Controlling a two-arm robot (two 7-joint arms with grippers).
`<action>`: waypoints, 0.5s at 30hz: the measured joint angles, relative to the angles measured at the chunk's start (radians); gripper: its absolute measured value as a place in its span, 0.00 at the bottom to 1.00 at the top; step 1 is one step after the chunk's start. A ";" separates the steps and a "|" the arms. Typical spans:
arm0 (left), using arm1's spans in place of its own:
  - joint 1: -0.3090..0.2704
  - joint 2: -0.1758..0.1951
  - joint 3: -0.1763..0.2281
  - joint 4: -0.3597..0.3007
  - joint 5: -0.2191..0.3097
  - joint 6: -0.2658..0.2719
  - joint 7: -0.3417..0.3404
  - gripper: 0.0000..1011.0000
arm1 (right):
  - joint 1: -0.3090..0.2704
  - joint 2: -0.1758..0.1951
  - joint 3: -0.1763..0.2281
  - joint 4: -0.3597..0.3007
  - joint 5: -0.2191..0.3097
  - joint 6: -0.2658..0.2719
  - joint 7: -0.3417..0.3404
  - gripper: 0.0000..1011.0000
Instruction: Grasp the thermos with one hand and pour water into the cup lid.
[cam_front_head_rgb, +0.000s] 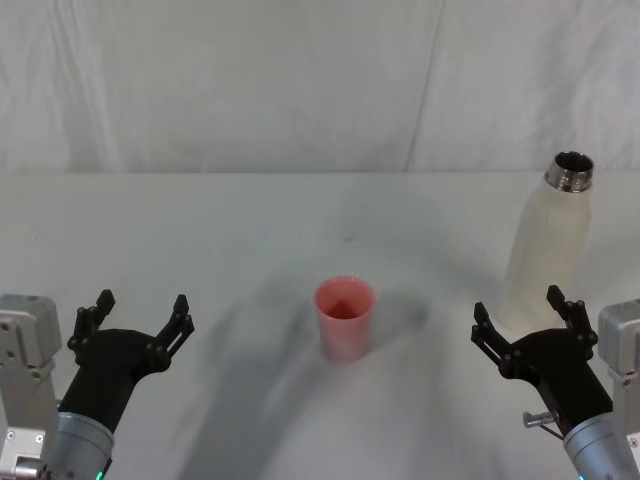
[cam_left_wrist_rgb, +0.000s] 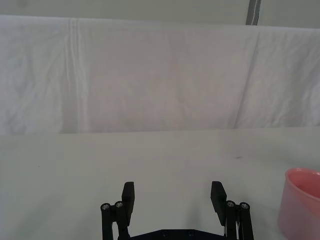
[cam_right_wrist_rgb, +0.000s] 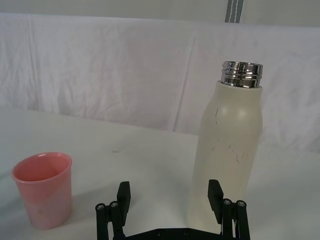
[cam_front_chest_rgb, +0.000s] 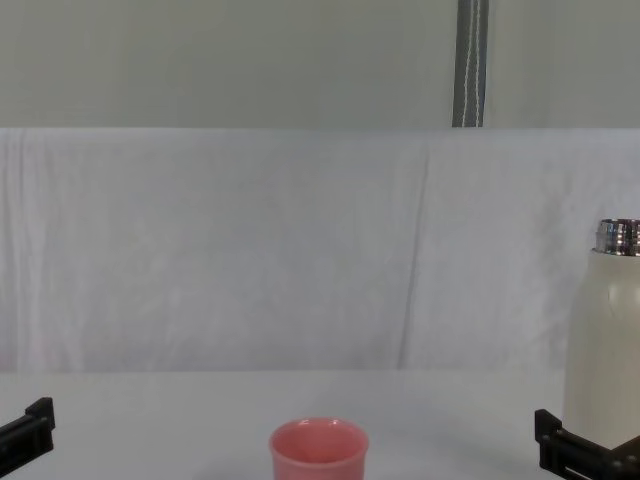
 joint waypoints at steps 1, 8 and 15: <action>0.000 0.000 0.000 0.000 0.000 0.000 0.000 0.99 | 0.000 0.000 0.000 0.000 0.000 0.000 0.000 0.99; 0.000 0.000 0.000 0.000 0.000 0.000 0.000 0.99 | 0.001 -0.024 0.030 0.006 0.039 0.023 0.024 0.99; 0.000 0.000 0.000 0.000 0.000 0.000 0.000 0.99 | 0.019 -0.050 0.063 0.029 0.062 0.038 0.048 0.99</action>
